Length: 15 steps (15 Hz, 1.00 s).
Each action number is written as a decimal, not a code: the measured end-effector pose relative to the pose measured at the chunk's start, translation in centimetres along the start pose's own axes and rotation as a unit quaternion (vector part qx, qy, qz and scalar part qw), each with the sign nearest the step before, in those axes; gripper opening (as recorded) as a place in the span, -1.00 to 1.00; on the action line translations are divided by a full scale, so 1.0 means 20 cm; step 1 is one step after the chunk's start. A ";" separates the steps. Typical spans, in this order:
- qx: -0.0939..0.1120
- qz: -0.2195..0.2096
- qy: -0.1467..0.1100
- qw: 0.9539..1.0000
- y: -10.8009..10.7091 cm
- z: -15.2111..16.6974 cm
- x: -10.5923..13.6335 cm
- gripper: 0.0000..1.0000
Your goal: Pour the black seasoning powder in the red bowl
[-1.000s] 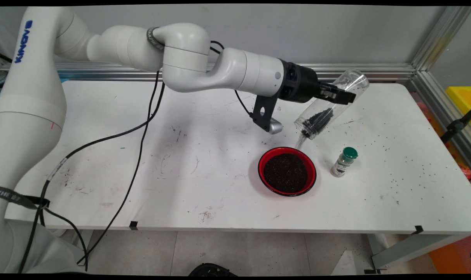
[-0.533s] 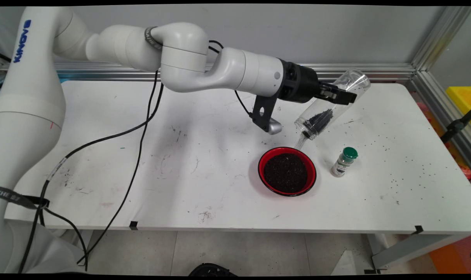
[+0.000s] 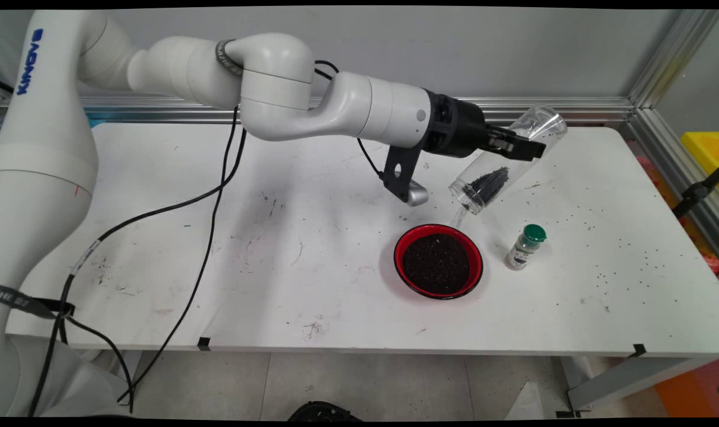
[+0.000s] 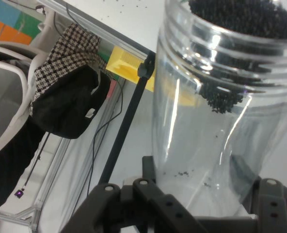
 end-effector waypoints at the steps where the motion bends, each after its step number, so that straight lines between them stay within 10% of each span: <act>1: 0.001 0.001 0.000 1.000 0.00 0.00 0.00 -1.00; 15: 0.001 0.002 -0.006 1.000 -0.01 -0.02 -0.01 -1.00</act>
